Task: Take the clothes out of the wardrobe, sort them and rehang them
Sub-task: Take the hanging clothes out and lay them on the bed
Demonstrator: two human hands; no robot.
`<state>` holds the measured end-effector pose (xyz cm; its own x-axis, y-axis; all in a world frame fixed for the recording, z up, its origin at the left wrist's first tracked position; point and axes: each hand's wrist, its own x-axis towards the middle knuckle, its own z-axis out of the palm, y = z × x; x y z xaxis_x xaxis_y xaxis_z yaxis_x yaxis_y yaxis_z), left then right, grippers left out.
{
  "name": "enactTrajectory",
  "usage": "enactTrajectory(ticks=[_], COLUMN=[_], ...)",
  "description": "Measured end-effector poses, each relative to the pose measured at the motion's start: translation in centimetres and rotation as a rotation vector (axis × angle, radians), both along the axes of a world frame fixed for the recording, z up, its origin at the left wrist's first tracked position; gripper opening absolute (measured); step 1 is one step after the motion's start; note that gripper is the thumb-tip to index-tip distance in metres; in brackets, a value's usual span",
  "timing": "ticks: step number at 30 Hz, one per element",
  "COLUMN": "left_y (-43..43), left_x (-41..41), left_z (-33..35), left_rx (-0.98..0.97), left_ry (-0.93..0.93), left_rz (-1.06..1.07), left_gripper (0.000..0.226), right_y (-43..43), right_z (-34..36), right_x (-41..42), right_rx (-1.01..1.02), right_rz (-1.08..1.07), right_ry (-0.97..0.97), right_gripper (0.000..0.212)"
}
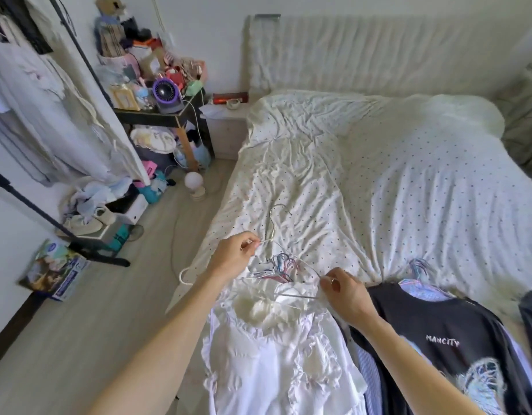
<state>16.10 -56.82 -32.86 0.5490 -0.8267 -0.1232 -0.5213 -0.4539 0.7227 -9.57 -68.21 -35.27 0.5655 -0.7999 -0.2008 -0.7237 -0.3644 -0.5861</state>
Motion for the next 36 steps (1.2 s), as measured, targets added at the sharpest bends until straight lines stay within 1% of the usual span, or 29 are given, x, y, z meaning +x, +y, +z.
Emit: enactTrajectory(ticks=[4,6,9,11,13,15,18,21,22,24,28,30,33,34,36], left_y=[-4.0,-6.0,-8.1,-9.0,-9.3,-9.4,-9.3,-8.9,-8.8,-8.7,-9.3,-9.6,-9.4,-9.4,-9.5], left_x=[3.1,4.6,6.2,6.7,6.4,5.7,4.6,3.7,3.5,3.4,3.4,3.3,2.6,2.0,-0.5], left_z=[-8.0,-12.0,-18.2,-22.1,-25.5,-28.0,-31.0,-33.6,-34.0,-34.5,-33.0,-31.1,-27.5,-26.3,-22.6], left_rx=[0.135,0.188,0.260,0.309,0.353,0.378,0.379,0.408,0.417,0.421,0.492,0.525,0.568,0.577,0.588], left_ry=[0.044,0.044,-0.015,-0.021,-0.034,-0.054,-0.133,-0.279,-0.331,-0.361,-0.266,-0.238,-0.262,-0.274,-0.280], left_rz=[-0.028,-0.031,-0.052,-0.079,-0.093,-0.088,-0.053,-0.124,-0.151,-0.163,-0.167,-0.207,-0.270,-0.274,-0.323], left_gripper=[0.011,0.016,0.019,0.021,0.021,0.022,0.022,0.032,0.036,0.038,0.039,0.043,0.048,0.048,0.049], right_y=[-1.6,-2.4,-3.5,-3.9,-4.2,-3.9,-3.1,-1.9,-1.7,-1.6,-1.2,-0.6,0.1,0.3,0.7], right_z=[-6.5,-9.7,-13.6,-16.1,-18.5,-20.9,-24.3,-27.0,-27.4,-27.4,-24.8,-22.8,-19.1,-17.7,-14.5], right_x=[2.8,4.2,5.7,6.3,6.5,6.4,5.9,5.4,5.3,4.9,2.8,1.1,-2.5,-3.9,-7.2], right_rx=[0.109,0.126,0.178,0.227,0.274,0.298,0.315,0.375,0.383,0.358,0.251,0.233,0.202,0.185,0.150], right_rz=[-0.085,-0.106,-0.089,-0.064,-0.030,-0.024,0.008,0.049,0.044,0.026,0.009,-0.025,-0.111,-0.138,-0.191], right_ry=[0.077,0.135,0.287,0.364,0.435,0.468,0.509,0.526,0.505,0.444,0.299,0.252,0.187,0.181,0.164], right_gripper=[0.019,0.022,0.038,0.048,0.054,0.060,0.081,0.091,0.092,0.094,0.092,0.079,0.048,0.043,0.042])
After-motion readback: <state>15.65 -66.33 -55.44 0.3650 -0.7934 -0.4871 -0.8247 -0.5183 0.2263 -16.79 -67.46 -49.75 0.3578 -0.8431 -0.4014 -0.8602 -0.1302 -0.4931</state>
